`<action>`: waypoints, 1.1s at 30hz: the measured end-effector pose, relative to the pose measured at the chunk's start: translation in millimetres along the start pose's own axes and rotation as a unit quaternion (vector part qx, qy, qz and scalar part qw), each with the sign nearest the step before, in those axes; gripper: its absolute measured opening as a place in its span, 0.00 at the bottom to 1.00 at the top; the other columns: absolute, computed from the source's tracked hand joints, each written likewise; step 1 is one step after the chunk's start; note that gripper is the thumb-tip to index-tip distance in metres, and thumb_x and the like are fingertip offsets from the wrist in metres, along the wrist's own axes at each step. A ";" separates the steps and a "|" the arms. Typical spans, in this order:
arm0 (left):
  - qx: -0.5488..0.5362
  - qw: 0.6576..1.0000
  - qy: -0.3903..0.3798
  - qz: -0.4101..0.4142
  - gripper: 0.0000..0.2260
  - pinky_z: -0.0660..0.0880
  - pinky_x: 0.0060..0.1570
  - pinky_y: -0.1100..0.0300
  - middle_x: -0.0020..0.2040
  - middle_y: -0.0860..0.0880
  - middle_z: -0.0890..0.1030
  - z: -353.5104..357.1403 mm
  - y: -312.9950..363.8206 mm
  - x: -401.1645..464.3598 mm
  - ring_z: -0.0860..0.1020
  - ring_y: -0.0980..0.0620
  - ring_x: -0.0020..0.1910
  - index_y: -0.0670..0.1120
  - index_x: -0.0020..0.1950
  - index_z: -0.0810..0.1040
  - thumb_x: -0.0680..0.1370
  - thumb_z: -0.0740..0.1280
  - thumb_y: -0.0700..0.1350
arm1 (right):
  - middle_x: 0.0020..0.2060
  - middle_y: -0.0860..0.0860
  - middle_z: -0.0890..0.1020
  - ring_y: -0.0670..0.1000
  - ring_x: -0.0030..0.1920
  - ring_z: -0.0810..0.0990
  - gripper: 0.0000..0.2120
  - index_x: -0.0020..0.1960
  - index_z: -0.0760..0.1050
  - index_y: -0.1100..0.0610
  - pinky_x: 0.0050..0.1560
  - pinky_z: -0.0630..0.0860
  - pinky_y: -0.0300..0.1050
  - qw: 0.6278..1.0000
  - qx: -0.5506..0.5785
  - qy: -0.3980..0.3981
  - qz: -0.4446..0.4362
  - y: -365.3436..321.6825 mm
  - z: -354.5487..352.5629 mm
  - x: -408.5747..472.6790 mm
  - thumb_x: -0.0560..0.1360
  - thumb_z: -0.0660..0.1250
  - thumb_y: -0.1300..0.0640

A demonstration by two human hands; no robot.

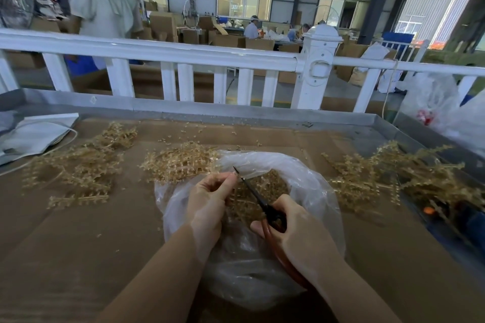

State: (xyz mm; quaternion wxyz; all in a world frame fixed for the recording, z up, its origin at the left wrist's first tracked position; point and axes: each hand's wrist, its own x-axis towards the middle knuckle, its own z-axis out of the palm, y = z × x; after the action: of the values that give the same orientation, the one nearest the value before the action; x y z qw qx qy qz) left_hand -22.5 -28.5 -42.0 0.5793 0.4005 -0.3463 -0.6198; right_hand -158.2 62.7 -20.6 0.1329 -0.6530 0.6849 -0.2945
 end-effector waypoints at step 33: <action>-0.124 0.991 -0.016 -0.039 0.06 0.76 0.30 0.67 0.26 0.50 0.76 -2.9 7.7 -0.9 0.75 0.58 0.24 0.41 0.40 0.74 0.77 0.64 0.35 | 0.34 0.40 0.74 0.40 0.37 0.74 0.15 0.46 0.64 0.45 0.37 0.69 0.32 0.998 0.019 -0.011 -0.051 -6.0 -0.2 -1.4 0.73 0.66 0.39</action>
State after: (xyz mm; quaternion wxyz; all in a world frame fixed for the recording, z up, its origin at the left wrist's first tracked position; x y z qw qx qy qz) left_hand -16.5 -28.2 -36.3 0.5946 0.3289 -0.2599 -0.6861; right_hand -153.3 64.3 -17.3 0.1376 -0.6875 0.6437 -0.3068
